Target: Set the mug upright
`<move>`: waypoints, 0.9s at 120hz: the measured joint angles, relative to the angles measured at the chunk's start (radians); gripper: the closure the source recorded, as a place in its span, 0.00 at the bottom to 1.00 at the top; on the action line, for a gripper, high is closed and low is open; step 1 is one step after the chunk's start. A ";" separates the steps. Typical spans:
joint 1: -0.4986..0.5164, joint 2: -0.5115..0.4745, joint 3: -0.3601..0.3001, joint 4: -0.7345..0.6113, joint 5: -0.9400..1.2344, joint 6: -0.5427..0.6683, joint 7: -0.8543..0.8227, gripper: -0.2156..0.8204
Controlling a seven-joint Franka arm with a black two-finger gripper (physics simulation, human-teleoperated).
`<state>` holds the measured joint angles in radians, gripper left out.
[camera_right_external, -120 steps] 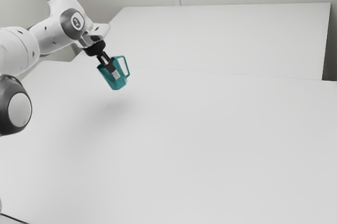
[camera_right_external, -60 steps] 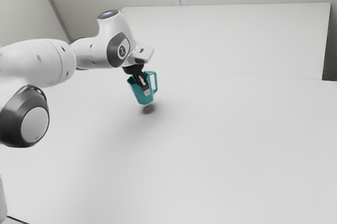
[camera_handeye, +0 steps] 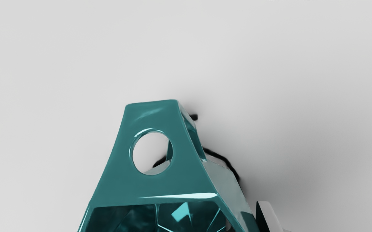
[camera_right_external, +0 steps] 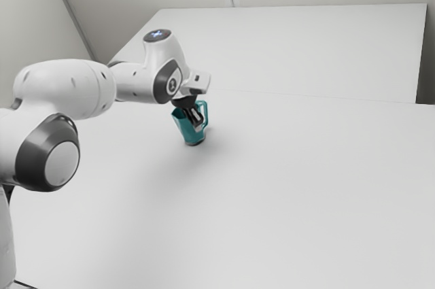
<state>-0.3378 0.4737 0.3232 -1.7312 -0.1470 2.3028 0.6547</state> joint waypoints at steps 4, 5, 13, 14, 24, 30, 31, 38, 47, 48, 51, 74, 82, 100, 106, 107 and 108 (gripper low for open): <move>0.000 0.003 0.000 0.000 0.000 0.002 -0.008 0.95; 0.000 0.003 -0.001 0.000 0.001 0.002 -0.009 0.95; 0.000 0.006 -0.002 0.000 0.002 0.004 -0.021 0.88; 0.000 0.006 -0.002 0.000 0.001 0.004 -0.022 0.87; -0.001 0.007 -0.002 0.002 0.000 0.004 -0.030 0.68; -0.001 0.007 -0.003 0.003 -0.001 0.004 -0.034 0.58; -0.001 0.007 -0.003 0.003 -0.001 0.004 -0.035 0.57; -0.002 0.006 -0.003 0.004 0.000 0.004 -0.039 0.48; -0.003 0.000 -0.004 0.006 0.012 0.004 -0.044 0.40; -0.003 -0.001 -0.004 0.006 0.013 0.004 -0.045 0.39; -0.003 -0.005 -0.004 0.007 0.016 0.003 -0.046 0.37; -0.003 -0.083 -0.005 0.007 0.036 -0.011 -0.056 0.28; -0.004 -0.136 -0.002 0.007 0.046 -0.030 -0.060 0.26; 0.004 -0.239 0.006 0.089 0.104 -0.152 -0.087 0.23; 0.010 -0.279 0.003 0.122 0.140 -0.216 -0.105 0.23; 0.011 -0.286 0.003 0.126 0.145 -0.226 -0.108 0.23; 0.013 -0.294 0.002 0.130 0.151 -0.237 -0.111 0.23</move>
<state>-0.3245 0.1797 0.3247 -1.6016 0.0035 2.0662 0.5434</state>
